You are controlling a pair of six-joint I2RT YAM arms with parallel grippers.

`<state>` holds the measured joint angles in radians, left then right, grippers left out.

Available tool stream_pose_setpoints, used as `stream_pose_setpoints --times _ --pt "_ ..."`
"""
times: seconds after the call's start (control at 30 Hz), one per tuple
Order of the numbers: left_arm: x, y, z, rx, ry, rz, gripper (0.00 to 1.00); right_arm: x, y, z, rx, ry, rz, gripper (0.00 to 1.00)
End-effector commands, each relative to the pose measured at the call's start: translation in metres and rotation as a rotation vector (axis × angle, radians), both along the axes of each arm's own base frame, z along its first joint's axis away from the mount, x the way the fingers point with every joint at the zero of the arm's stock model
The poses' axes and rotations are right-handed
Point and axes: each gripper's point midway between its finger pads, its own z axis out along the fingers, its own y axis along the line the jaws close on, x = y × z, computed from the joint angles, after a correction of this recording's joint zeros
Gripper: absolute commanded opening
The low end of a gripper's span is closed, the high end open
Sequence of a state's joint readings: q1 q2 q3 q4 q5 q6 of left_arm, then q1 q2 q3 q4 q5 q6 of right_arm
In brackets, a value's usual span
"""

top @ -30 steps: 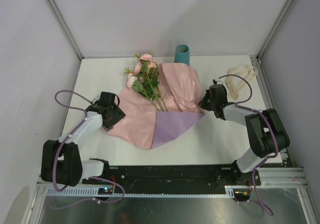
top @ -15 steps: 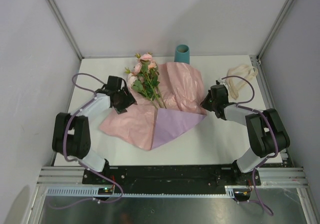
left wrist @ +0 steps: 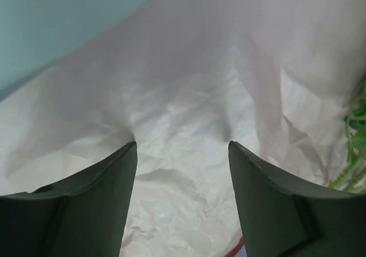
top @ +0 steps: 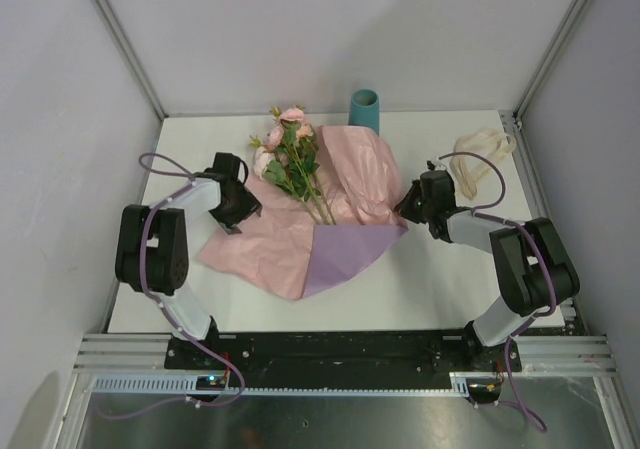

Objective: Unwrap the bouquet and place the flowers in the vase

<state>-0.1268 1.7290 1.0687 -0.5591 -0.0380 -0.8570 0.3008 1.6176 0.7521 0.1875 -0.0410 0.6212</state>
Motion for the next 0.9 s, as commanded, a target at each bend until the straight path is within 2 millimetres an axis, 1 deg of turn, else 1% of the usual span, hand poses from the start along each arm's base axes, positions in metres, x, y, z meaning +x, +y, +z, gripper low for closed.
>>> stream_pose_setpoints --times 0.0,0.07,0.13,0.2,0.27,0.3,0.37,0.43,0.47,0.53,0.7,0.87 --pt "0.003 0.03 0.011 0.132 -0.003 0.062 0.72 0.005 0.014 0.012 0.039 -0.053 0.039 0.06" --pt "0.009 0.037 0.018 0.164 -0.023 0.048 0.73 0.005 0.015 0.013 0.041 -0.054 0.044 0.06" --pt "0.019 0.04 0.028 0.165 -0.047 0.011 0.74 0.004 0.016 0.014 0.041 -0.056 0.047 0.06" --pt "0.035 0.044 0.043 0.196 -0.09 -0.056 0.71 0.004 0.018 0.015 0.042 -0.059 0.053 0.06" --pt "0.049 0.055 0.059 0.271 -0.129 -0.113 0.69 0.003 0.019 0.016 0.042 -0.06 0.058 0.06" --pt "0.057 0.059 0.068 0.302 -0.15 -0.14 0.69 0.002 0.02 0.016 0.043 -0.061 0.061 0.06" --pt "0.068 0.063 0.075 0.324 -0.166 -0.217 0.7 0.001 0.021 0.018 0.041 -0.064 0.068 0.06" --pt "0.078 0.058 0.075 0.286 -0.177 -0.308 0.72 0.001 0.022 0.019 0.041 -0.069 0.071 0.06" --pt "0.082 0.052 0.07 0.254 -0.177 -0.365 0.73 0.001 0.023 0.021 0.043 -0.072 0.073 0.06" --pt "0.088 0.05 0.065 0.229 -0.173 -0.431 0.75 0.001 0.025 0.022 0.047 -0.076 0.079 0.06" --pt "0.092 0.054 0.049 0.207 -0.151 -0.518 0.79 -0.001 0.028 0.027 0.051 -0.087 0.094 0.06" --pt "0.09 0.047 0.034 0.167 -0.131 -0.596 0.79 -0.001 0.03 0.031 0.06 -0.096 0.106 0.06"
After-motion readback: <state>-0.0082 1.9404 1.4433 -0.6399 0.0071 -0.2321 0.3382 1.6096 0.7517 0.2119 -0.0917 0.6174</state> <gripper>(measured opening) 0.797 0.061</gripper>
